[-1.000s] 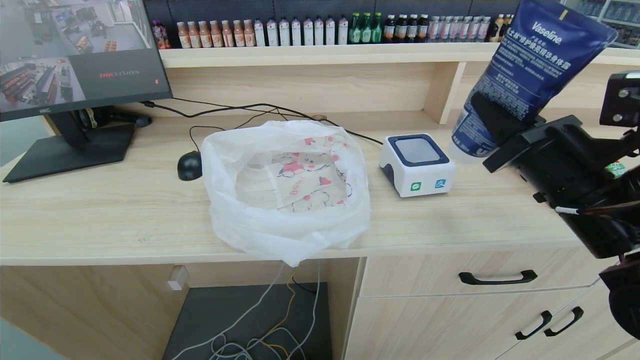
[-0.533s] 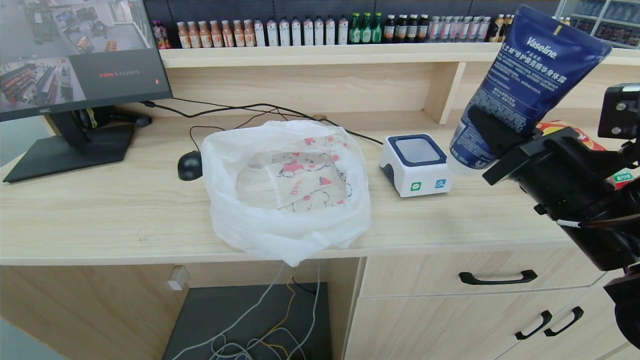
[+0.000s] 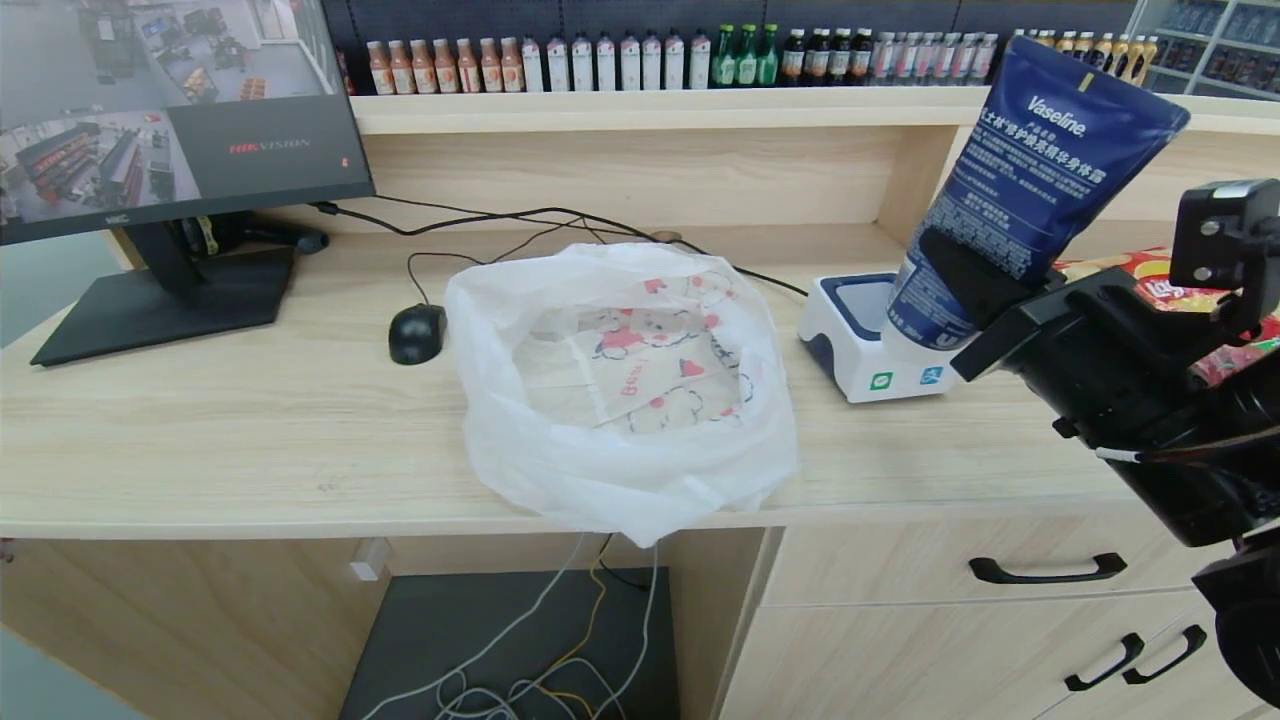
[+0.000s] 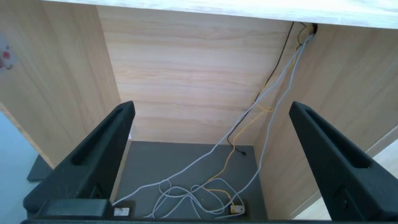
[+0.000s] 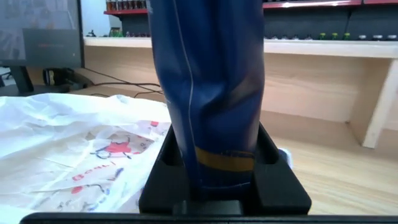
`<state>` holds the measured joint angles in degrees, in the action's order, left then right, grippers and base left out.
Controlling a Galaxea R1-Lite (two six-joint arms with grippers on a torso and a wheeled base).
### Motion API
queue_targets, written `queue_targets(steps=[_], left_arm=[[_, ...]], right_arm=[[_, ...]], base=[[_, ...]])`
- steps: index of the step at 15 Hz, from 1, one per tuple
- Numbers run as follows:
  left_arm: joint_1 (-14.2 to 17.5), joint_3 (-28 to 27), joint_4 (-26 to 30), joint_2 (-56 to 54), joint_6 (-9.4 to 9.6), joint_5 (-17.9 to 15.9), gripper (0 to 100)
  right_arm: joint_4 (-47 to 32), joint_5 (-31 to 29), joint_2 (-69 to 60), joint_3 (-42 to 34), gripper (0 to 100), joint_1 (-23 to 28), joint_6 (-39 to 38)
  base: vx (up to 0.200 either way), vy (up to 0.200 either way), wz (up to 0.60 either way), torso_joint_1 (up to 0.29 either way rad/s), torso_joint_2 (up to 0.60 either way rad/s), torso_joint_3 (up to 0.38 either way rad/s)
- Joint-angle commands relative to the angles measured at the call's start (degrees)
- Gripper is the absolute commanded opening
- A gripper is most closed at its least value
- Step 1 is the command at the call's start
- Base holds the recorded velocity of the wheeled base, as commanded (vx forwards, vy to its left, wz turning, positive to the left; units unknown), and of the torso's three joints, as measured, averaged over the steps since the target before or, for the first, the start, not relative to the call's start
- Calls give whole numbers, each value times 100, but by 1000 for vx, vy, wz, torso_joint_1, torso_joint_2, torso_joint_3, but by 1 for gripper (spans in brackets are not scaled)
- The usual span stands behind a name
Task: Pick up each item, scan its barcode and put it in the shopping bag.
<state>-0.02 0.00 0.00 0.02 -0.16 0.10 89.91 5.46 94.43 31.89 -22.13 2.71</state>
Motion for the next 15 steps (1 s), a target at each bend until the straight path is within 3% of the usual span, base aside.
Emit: queue_targets(steps=[1,6,15], left_arm=[[2,0,0,-2,-2,-1,100],[-6,0,0,-2,7,-1,100],[2,0,0,-2,16,-1,100]], right_arm=[[9,-1,32,-7,0,7,2],[9,-1,58,-7,0,24,2],[9,-1,-232,-210,0,-29,2]], base=[[0,200,0,2,2,2],[0,200,0,1,2,4],[0,0,0,0,0,0]])
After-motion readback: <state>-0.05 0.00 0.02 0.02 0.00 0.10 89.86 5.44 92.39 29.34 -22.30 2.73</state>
